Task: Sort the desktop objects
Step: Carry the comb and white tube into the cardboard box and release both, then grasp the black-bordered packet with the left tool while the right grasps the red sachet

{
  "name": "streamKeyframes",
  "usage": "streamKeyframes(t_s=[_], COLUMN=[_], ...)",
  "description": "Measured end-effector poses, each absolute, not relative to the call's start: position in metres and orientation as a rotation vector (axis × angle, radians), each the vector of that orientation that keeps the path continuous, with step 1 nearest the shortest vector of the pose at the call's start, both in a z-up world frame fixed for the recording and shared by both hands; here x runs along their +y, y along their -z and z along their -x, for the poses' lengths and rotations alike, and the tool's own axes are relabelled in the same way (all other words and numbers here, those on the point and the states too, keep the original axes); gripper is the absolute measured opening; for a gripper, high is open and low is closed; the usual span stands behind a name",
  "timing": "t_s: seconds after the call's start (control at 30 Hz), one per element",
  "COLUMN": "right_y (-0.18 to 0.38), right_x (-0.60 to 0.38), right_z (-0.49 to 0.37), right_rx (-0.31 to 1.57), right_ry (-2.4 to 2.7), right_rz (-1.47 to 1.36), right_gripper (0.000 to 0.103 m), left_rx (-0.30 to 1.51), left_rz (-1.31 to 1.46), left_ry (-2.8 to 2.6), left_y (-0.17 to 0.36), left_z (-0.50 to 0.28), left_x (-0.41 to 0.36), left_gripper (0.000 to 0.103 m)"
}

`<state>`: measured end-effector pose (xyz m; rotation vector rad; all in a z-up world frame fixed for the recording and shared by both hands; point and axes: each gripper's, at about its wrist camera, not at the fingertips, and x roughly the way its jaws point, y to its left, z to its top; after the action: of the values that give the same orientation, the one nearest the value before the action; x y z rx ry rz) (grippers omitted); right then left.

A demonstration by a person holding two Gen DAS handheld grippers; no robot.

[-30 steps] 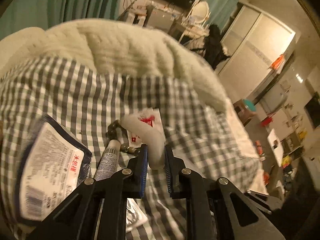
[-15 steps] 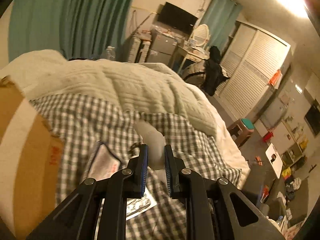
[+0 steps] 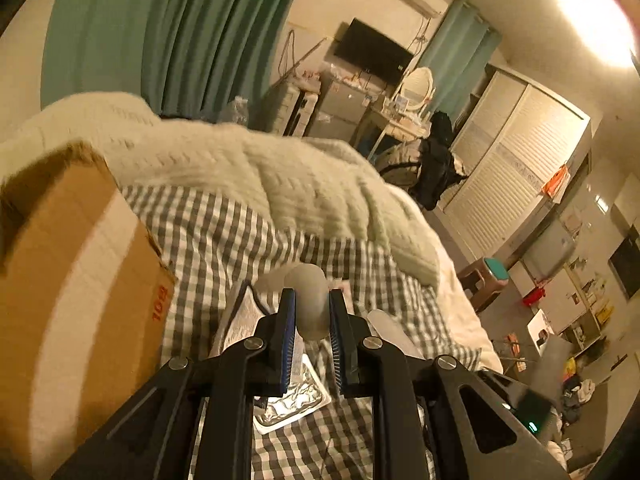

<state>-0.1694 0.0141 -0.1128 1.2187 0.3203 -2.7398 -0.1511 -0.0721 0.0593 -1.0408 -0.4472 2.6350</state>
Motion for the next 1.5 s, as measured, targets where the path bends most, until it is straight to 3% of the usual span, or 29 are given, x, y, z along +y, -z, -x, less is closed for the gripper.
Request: streamKeyframes(t_s=[0.23,0.57,0.8,1.0,1.03,1.1,1.13,1.17,1.2,1.37,1.5], right_y=[0.026,-0.048,-0.059,-0.033,-0.027,-0.015,-0.011,-0.009,-0.009,-0.026,-0.045], right_x=[-0.044,-0.14,-0.216,-0.273,-0.276,-0.28,-0.279,-0.276,-0.271,-0.226,-0.168], right_z=[0.129,0.116,0.168,0.203,0.205,0.207,0.208,0.21,0.209,0.194,0.181], right_rx=[0.521,0.49,0.22,0.175,0.179,0.162,0.145,0.124,0.112,0.134,0.146], right_ry=[2.75,2.564,2.346,2.332,2.342,2.341,2.342,2.347,2.353,2.45,2.563], right_rz=[-0.904,-0.705,-0.776,-0.839,-0.847,-0.867,-0.878,-0.883,-0.886,-0.826,-0.768], right_gripper=[0.026,0.026,0.026,0.027,0.03,0.047,0.057,0.058,0.058,0.069,0.072], left_rx=[-0.437,-0.518,-0.531,-0.526,-0.506,-0.472,-0.444,-0.427,-0.41,-0.322,-0.222], left_rz=[0.881,0.767,0.913,1.114,1.138,1.164,1.179,1.191,1.2,1.142,1.047], left_ry=[-2.699,-2.893,-3.1,-3.065,-3.046,-3.03,-3.022,-3.014,-3.012,-3.031,-3.046], left_y=[-0.125,-0.188,-0.15,-0.084,-0.074,-0.062,-0.057,-0.054,-0.053,-0.07,-0.1], left_z=[0.136,0.101,0.08,0.081,0.084,0.087,0.089,0.091,0.091,0.079,0.068], left_x=[-0.087,-0.198,-0.297,-0.329,-0.327,-0.317,-0.311,-0.306,-0.301,-0.267,-0.226], left_gripper=[0.016,0.016,0.016,0.018,0.021,0.027,0.042,0.055,0.075,0.086,0.091])
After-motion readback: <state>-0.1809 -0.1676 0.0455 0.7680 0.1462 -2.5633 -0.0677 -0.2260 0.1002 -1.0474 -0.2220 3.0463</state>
